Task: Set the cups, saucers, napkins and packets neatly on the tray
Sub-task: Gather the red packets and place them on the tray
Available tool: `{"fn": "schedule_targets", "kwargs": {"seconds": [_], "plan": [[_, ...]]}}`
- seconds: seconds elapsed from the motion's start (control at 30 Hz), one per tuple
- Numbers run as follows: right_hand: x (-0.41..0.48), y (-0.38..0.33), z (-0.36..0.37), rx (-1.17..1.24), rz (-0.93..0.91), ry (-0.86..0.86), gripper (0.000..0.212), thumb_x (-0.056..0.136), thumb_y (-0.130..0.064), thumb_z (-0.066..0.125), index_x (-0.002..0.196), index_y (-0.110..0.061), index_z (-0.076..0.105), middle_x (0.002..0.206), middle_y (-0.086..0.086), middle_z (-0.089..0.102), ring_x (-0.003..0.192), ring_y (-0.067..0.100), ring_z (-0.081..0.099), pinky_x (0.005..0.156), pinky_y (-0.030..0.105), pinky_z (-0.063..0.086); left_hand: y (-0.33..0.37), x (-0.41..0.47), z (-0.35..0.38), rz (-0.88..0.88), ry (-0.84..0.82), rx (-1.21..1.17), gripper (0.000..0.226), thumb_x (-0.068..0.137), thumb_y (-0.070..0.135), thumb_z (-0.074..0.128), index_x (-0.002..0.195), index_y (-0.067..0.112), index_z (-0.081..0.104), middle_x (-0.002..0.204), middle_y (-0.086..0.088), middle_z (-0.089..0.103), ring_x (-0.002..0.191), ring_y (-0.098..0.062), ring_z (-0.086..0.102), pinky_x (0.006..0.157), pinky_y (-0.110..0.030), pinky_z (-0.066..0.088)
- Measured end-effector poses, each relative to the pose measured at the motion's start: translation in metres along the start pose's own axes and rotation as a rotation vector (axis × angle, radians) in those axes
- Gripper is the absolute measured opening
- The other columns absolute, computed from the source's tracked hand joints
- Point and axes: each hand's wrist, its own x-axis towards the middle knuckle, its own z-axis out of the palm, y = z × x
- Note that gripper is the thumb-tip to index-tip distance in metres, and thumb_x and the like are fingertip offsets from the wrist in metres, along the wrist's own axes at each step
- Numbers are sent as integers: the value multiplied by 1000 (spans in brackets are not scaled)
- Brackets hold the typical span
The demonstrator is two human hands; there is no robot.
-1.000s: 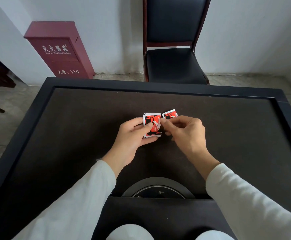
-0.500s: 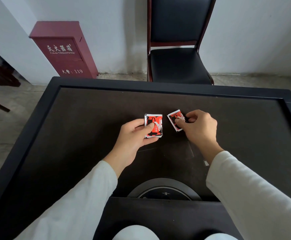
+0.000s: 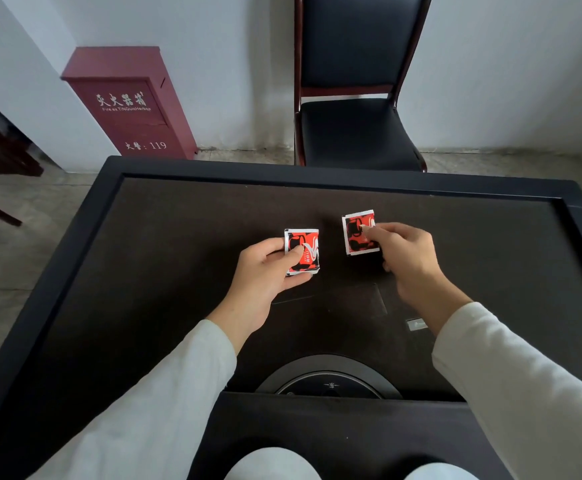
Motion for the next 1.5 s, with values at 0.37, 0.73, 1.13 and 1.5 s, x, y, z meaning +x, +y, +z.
{"fn": "schedule_targets", "kwargs": {"seconds": [0.37,0.73,1.13,1.5], "plan": [[-40,2,-1,135,-121,-357,9,87,-21,78,86,-13,80,75,-3,74,60,4,55,52,20,46,9,-13,12,-3,-65,-110,23,104,16,57,123,11,67,116,-12,75,104,-22,76,84,-35,64],[-62,-3,-6,-27,-318,-163,18,75,-36,87,78,-21,79,70,-4,77,57,7,68,55,17,53,15,-33,24,59,-99,-80,26,103,17,58,127,12,67,119,-11,74,106,-24,75,89,-41,62],[-93,-19,-44,-346,-819,29,31,79,-29,86,104,-17,71,113,-3,70,83,5,69,73,19,59,31,-70,48,121,-164,-24,25,101,18,60,123,19,71,116,-7,77,104,-23,76,89,-44,62],[-134,-58,-105,-739,-1106,-221,55,73,-46,85,116,-17,68,126,0,70,111,19,66,92,41,58,55,-135,66,161,-169,-1,23,99,21,63,119,21,74,110,-5,79,103,-23,76,82,-39,64]]}}
